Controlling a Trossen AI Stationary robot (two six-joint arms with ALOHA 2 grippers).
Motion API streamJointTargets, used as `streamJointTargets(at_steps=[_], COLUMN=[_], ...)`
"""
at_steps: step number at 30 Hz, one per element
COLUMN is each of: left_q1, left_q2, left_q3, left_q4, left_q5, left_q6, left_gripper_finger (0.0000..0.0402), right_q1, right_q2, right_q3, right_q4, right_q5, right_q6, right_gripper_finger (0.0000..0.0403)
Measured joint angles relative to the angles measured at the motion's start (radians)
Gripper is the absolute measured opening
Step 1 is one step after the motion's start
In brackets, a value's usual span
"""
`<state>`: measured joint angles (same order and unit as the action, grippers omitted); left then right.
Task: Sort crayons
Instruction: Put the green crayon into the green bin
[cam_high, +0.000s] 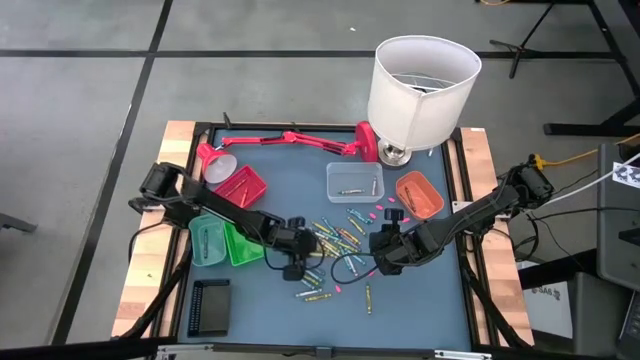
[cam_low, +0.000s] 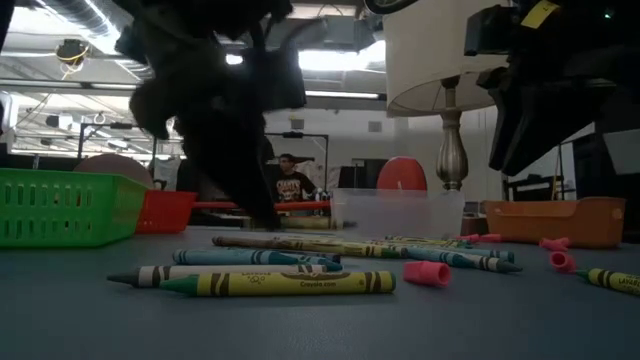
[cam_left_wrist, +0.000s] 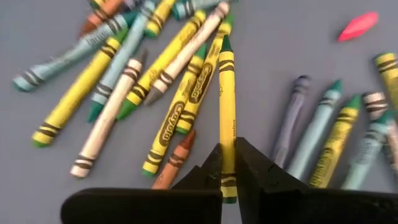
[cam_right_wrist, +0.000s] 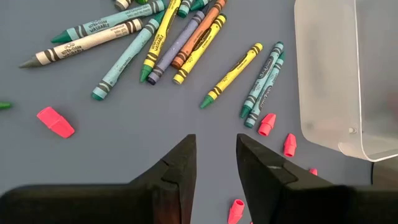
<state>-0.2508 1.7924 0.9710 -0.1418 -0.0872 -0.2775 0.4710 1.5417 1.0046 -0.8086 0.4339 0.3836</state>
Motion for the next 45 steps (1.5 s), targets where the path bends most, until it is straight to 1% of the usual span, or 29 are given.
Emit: streamJointTargets(at_steps=[4, 8, 15, 20, 24, 27, 30, 33, 40, 45], left_q1=[0.000, 0.000, -0.008, -0.030, -0.055, -0.077, -0.093, -0.101, -0.103, -0.103], left_q2=[-0.063, -0.153, -0.338, -0.445, -0.492, -0.499, -0.498, -0.497, -0.497, -0.497], left_q3=[0.000, 0.000, 0.000, 0.000, 0.000, 0.000, 0.000, 0.000, 0.000, 0.000], left_q4=[-0.040, -0.138, -0.438, -0.648, -0.810, -0.927, -1.004, -1.034, -1.036, -1.036], left_q5=[0.001, 0.001, 0.006, 0.004, 0.000, 0.000, 0.000, -0.005, -0.060, -0.060], left_q6=[-0.006, -0.036, -0.158, -0.258, -0.347, -0.397, -0.425, -0.427, -0.427, -0.427], left_gripper_finger=[0.0007, 0.0008, 0.0009, 0.0009, 0.0009, 0.0009, 0.0009, 0.0009, 0.0009, 0.0009], right_q1=[0.000, 0.000, 0.000, 0.000, 0.000, 0.000, 0.000, 0.000, 0.000, 0.000], right_q2=[0.000, 0.000, 0.000, 0.000, 0.000, 0.000, 0.000, 0.000, 0.000, 0.000], right_q3=[0.000, 0.000, 0.000, 0.000, 0.000, 0.000, 0.000, 0.000, 0.000, 0.000], right_q4=[0.000, 0.000, 0.004, 0.007, 0.007, 0.007, 0.008, 0.008, 0.008, 0.008], right_q5=[0.000, 0.000, 0.000, 0.000, 0.000, 0.000, 0.001, 0.008, 0.008, 0.008], right_q6=[0.000, 0.000, 0.000, 0.000, 0.000, 0.000, 0.000, 0.000, 0.000, 0.000], right_gripper_finger=[0.0111, 0.0111, 0.0111, 0.0111, 0.0111, 0.0111, 0.0111, 0.0111, 0.0111, 0.0111])
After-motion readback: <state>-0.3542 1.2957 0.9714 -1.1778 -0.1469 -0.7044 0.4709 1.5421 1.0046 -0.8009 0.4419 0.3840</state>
